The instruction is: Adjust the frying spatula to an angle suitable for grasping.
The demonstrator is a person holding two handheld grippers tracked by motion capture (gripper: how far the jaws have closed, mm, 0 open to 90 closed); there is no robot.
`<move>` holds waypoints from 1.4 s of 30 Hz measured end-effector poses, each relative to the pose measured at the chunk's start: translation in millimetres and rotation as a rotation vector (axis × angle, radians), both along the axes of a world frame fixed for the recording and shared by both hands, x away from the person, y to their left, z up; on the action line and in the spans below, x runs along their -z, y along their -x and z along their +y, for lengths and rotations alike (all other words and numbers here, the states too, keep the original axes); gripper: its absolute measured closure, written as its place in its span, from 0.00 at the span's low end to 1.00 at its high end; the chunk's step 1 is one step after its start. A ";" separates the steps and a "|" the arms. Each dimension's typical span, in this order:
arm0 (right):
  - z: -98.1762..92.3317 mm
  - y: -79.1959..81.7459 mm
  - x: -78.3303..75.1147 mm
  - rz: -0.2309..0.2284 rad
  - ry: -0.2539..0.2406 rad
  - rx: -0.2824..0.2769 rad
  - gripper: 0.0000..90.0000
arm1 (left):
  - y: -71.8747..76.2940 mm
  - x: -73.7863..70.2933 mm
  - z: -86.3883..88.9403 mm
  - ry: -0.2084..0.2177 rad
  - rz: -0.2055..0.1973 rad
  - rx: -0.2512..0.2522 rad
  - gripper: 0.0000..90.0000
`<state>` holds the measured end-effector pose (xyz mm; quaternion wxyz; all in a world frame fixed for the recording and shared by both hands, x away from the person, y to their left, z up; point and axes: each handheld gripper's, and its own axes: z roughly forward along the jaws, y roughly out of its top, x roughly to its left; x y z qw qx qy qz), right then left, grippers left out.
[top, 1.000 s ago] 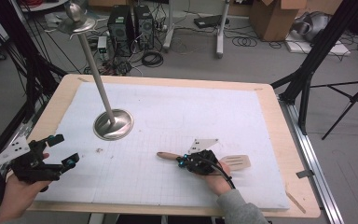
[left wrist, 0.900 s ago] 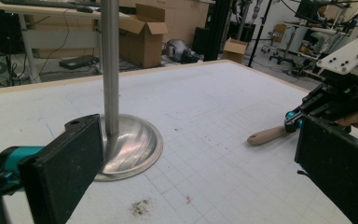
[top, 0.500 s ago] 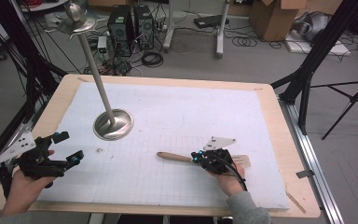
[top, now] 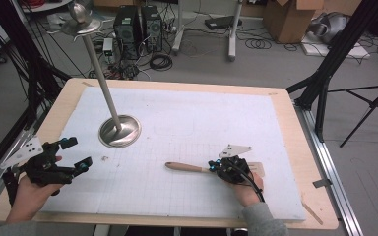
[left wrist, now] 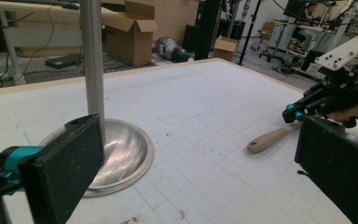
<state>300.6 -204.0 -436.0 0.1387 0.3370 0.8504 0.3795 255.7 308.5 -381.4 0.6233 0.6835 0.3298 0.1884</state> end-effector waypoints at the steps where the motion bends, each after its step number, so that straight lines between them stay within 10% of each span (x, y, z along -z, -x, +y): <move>1: 0.0 0.0 0.0 0.000 0.000 0.000 1.00 | 0.0 0.0 0.0 0.000 0.000 0.000 0.02; 21: 4.5 2.4 4.6 -0.013 0.105 0.014 1.00 | 0.3 0.6 0.4 0.000 0.002 -0.002 0.02; 42: -16.2 23.4 5.6 0.012 0.072 0.021 1.00 | -3.0 -1.4 -1.9 0.011 -0.008 0.008 0.02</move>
